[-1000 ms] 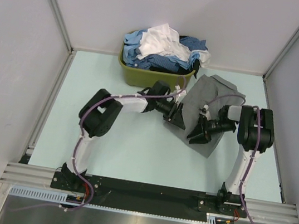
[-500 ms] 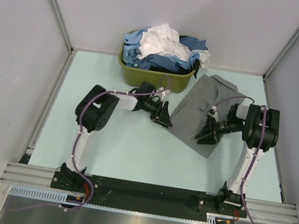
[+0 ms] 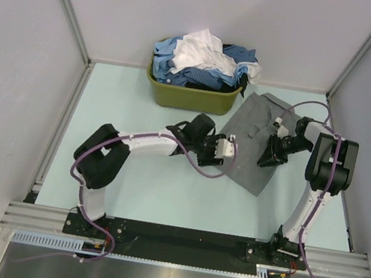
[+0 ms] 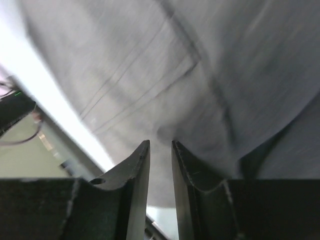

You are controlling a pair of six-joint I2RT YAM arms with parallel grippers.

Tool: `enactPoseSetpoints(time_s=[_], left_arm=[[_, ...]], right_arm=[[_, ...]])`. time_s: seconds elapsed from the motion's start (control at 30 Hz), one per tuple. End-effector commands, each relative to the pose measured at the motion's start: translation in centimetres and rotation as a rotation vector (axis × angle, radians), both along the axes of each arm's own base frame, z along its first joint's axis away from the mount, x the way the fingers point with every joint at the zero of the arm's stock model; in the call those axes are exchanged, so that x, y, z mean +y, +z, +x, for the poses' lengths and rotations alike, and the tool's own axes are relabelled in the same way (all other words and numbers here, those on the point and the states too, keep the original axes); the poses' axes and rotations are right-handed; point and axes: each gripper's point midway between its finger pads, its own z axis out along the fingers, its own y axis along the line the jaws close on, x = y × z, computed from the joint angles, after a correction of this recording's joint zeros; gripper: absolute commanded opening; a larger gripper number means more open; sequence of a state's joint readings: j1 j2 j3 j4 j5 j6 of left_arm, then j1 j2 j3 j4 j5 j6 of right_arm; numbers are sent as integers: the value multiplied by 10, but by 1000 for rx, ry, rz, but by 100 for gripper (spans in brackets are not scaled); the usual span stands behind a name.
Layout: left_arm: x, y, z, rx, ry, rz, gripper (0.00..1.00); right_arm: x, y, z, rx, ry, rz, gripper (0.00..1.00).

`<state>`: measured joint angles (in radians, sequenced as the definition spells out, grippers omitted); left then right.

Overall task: Fold and stack the long sleeve shirts
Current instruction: Fold the shirt

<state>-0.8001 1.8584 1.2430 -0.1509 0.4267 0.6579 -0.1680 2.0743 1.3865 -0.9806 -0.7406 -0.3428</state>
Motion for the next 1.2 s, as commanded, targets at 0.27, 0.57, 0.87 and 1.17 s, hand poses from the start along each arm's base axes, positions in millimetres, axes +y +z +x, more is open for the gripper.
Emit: enactPoseSetpoints(time_s=[0.27,0.57,0.87,1.17], left_arm=[[2,-53,25,-358,-163,215,63],[-14,-54,2,-467,-269,171,66],[-11,-57,-53,-425,-430,156,70],[-36,-65,-40,-448,-355,156,68]], right_arm=[[26,-1,42,-158,86,-82,30],[26,29,41,-216,112,-86,32],[41,-26,64,-178,121,-110,31],[77,-7,72,-245,190,-62,31]])
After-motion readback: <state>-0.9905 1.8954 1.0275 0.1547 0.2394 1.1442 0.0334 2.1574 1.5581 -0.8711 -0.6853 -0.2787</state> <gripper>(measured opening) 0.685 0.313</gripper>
